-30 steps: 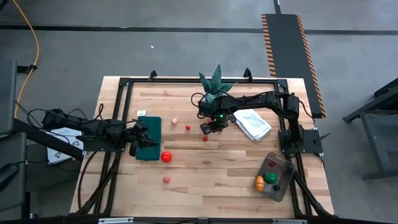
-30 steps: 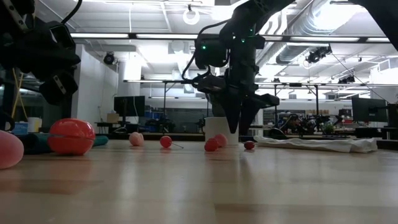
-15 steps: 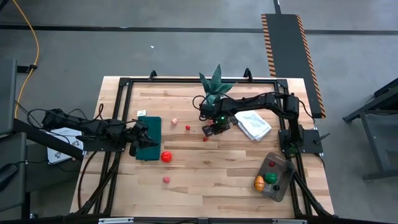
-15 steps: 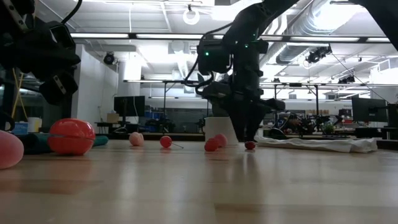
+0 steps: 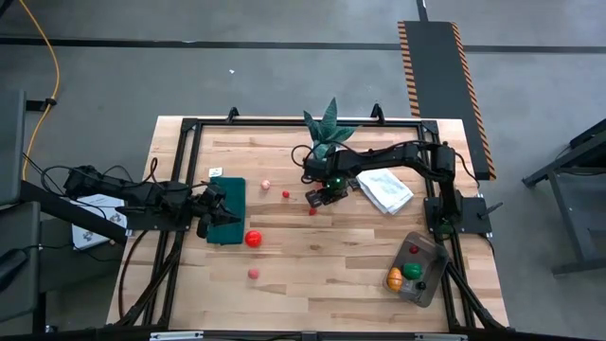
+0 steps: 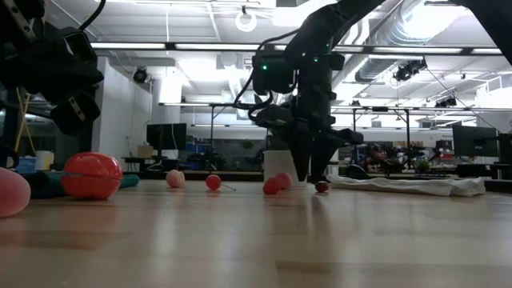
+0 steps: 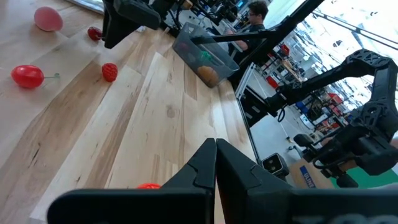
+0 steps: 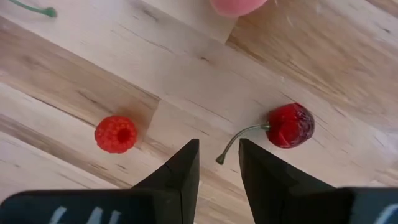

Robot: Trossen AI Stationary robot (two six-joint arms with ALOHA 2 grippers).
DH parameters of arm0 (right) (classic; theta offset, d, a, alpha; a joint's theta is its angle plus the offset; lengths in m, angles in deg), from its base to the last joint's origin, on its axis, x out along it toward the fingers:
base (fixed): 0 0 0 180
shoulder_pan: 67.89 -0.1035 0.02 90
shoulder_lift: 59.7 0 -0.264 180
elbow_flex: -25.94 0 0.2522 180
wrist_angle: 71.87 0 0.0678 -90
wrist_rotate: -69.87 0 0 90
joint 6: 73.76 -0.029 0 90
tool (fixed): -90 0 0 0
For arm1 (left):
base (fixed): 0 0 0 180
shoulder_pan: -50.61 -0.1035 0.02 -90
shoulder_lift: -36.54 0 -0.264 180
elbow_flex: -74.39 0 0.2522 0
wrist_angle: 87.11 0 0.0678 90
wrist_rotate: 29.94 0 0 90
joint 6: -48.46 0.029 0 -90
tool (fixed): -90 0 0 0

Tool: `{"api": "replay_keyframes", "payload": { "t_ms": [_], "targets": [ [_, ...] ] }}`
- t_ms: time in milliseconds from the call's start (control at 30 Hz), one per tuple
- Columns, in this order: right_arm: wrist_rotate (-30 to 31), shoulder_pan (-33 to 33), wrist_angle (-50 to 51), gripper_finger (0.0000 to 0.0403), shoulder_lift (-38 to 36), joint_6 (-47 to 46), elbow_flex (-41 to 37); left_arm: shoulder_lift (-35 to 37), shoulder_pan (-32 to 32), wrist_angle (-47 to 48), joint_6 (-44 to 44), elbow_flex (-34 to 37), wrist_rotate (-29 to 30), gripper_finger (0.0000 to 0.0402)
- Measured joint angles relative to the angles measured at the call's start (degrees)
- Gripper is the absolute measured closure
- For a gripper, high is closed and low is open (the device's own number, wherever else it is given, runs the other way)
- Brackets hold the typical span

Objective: Pick and placing Produce into tupperware
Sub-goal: Put the right red cherry into the black bin

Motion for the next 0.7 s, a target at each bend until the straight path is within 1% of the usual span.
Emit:
{"api": "replay_keyframes", "payload": {
  "t_ms": [400,700],
  "targets": [
    [-0.08,0.29,0.21,0.0302,0.0,-0.9,0.0,0.0,-0.02,0.0,0.02,0.0,0.0,0.0401],
    [-0.06,0.27,4.18,0.0302,0.0,-1.07,0.0,0.0,0.0,0.0,0.02,0.0,0.01,0.0401]
  ]
}}
